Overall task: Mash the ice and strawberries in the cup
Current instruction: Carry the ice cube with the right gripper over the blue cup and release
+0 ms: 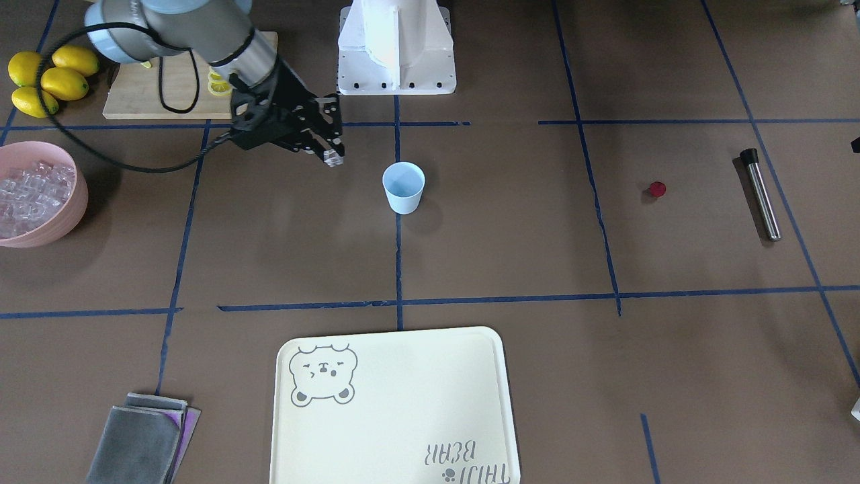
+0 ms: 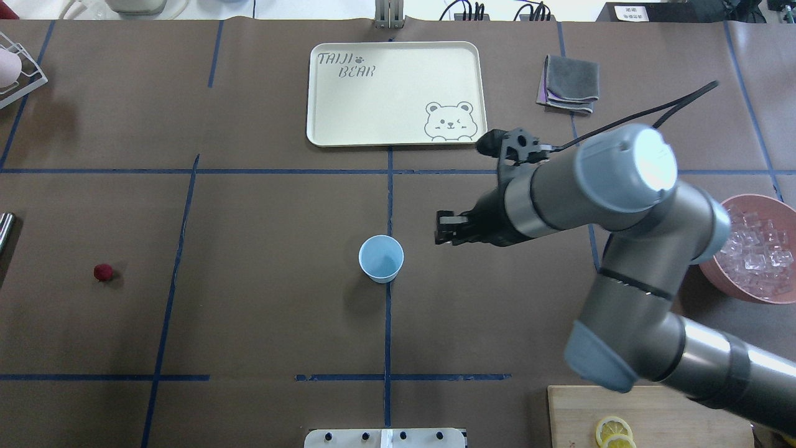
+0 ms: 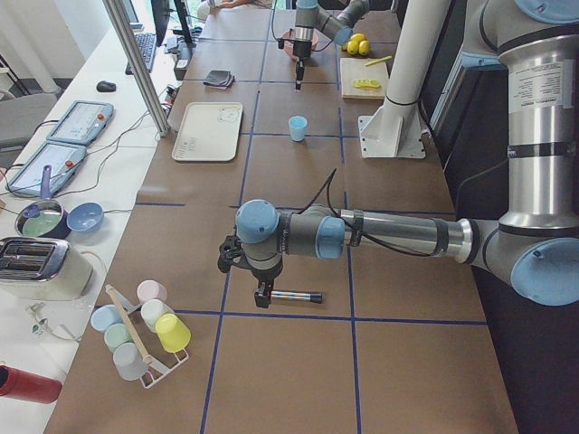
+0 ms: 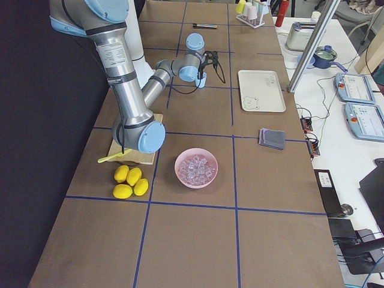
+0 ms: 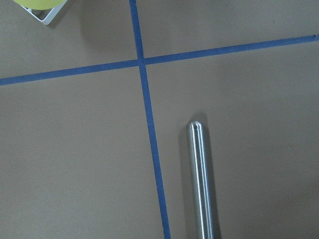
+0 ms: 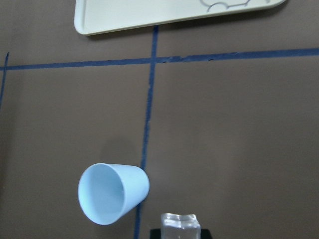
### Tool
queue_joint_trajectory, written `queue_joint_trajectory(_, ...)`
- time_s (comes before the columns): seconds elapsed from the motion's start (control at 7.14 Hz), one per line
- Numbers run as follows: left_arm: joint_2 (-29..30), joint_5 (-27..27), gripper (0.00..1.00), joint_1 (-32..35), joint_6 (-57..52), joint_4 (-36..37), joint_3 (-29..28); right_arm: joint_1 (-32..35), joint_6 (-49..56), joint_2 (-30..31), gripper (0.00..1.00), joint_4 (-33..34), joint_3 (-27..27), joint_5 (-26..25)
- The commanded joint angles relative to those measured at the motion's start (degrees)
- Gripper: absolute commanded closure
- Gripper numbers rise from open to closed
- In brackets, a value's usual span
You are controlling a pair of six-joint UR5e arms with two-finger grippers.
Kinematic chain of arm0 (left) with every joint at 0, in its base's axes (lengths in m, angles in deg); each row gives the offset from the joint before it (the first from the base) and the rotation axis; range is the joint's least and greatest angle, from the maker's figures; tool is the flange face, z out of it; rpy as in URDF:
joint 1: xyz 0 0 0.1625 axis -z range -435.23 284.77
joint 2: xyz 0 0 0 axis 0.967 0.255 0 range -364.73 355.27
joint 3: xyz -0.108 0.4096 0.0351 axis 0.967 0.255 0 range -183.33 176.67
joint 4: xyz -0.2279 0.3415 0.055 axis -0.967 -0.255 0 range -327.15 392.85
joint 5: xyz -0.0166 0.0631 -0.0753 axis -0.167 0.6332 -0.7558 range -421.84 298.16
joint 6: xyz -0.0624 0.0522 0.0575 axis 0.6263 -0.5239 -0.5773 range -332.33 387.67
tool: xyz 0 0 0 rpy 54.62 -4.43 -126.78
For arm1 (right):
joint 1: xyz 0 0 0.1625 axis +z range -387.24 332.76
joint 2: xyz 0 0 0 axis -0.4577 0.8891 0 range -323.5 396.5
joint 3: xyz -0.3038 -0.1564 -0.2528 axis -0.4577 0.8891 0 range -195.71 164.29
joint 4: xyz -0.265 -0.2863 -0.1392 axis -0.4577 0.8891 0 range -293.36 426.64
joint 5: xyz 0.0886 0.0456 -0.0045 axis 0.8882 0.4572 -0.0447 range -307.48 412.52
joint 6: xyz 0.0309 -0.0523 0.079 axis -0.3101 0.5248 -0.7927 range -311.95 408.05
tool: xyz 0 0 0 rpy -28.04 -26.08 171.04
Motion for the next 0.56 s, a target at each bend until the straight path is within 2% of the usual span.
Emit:
queue_joint_trajectory(0.0,0.0,0.0,0.0,0.0,0.02,-0.21,0.02,-6.72,-4.41,-7.27,0.98,0.67,6.98,-8.64)
queue_joint_trajectory(0.28,0.0,-0.09,0.0,0.0,0.02,-0.3,0.11,-7.0,-4.51,-7.9,0.98,0.59,8.23,-8.84)
queue_joint_trajectory(0.42,0.0,-2.35,0.0,0.0,0.02,-0.39,0.02,-7.0,-4.42,-7.9,0.94,0.67,8.23,-8.92)
